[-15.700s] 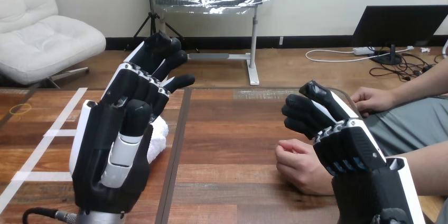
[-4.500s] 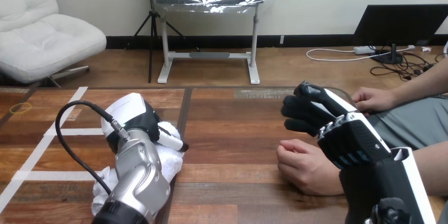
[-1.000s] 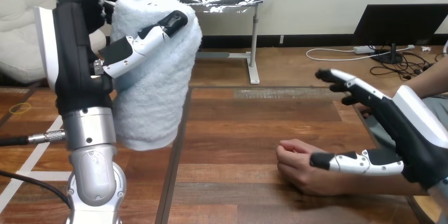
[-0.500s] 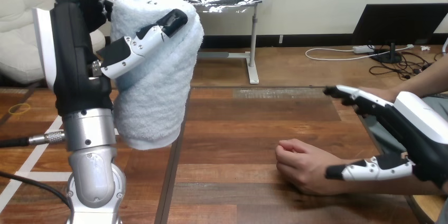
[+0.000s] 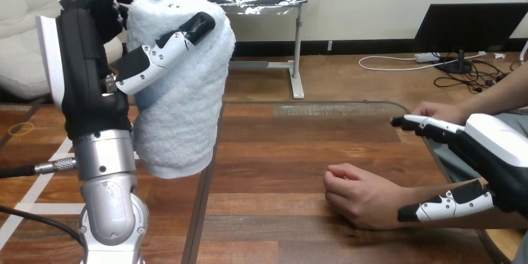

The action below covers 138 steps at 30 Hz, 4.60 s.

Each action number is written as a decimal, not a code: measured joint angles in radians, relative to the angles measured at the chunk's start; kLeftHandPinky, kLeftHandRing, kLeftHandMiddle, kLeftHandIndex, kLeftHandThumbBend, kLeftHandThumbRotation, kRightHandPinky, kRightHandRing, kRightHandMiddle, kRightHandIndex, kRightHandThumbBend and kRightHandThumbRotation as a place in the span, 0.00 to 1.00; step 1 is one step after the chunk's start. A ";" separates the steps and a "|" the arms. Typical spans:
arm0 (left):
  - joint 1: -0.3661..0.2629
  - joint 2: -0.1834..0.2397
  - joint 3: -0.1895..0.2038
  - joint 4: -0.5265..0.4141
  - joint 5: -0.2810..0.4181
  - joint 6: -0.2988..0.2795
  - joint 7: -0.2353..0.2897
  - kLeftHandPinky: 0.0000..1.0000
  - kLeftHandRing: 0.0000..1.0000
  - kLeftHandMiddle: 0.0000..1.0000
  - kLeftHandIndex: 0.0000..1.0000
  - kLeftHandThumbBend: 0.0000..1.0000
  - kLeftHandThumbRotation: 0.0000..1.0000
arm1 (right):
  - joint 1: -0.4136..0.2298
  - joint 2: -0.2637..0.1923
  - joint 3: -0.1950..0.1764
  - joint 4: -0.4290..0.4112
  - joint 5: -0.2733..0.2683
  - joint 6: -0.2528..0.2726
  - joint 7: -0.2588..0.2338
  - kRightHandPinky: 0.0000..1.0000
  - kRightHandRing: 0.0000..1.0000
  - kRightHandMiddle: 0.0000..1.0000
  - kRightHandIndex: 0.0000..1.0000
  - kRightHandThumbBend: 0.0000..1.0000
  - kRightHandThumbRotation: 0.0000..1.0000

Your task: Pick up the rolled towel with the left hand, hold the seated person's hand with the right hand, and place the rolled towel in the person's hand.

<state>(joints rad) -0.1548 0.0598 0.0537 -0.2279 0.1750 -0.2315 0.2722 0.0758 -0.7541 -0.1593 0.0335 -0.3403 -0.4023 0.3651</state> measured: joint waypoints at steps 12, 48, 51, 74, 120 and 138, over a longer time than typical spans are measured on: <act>0.000 0.000 0.002 0.006 -0.006 -0.015 -0.004 0.23 0.29 0.36 0.40 0.59 0.00 | -0.029 -0.007 0.026 0.068 -0.068 -0.013 -0.001 0.80 0.82 0.85 0.87 1.00 0.38; 0.036 -0.023 0.001 0.006 -0.007 -0.015 -0.014 0.24 0.30 0.37 0.40 0.58 0.00 | -0.122 -0.052 0.127 0.232 -0.258 -0.031 -0.067 0.78 0.81 0.83 0.83 1.00 0.30; 0.036 -0.023 0.003 0.006 -0.006 -0.015 -0.013 0.24 0.30 0.37 0.40 0.58 0.00 | -0.124 -0.054 0.134 0.236 -0.262 -0.028 -0.067 0.78 0.81 0.82 0.83 1.00 0.28; 0.036 -0.023 0.006 0.006 -0.007 -0.015 -0.013 0.24 0.30 0.37 0.40 0.57 0.00 | -0.169 -0.066 0.208 0.299 -0.330 -0.032 -0.144 0.72 0.77 0.78 0.79 1.00 0.20; 0.036 -0.023 0.018 0.007 -0.014 -0.029 -0.017 0.23 0.30 0.37 0.40 0.58 0.00 | -0.276 -0.062 0.393 0.383 -0.507 0.113 -0.285 0.57 0.65 0.68 0.71 0.95 0.10; 0.036 -0.034 0.035 0.007 -0.025 -0.032 -0.018 0.23 0.30 0.36 0.40 0.57 0.00 | -0.322 -0.052 0.439 0.430 -0.505 0.131 -0.309 0.47 0.57 0.62 0.63 0.91 0.07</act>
<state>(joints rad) -0.1186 0.0259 0.0883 -0.2214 0.1497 -0.2638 0.2546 -0.2461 -0.8063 0.2798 0.4633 -0.8449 -0.2712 0.0558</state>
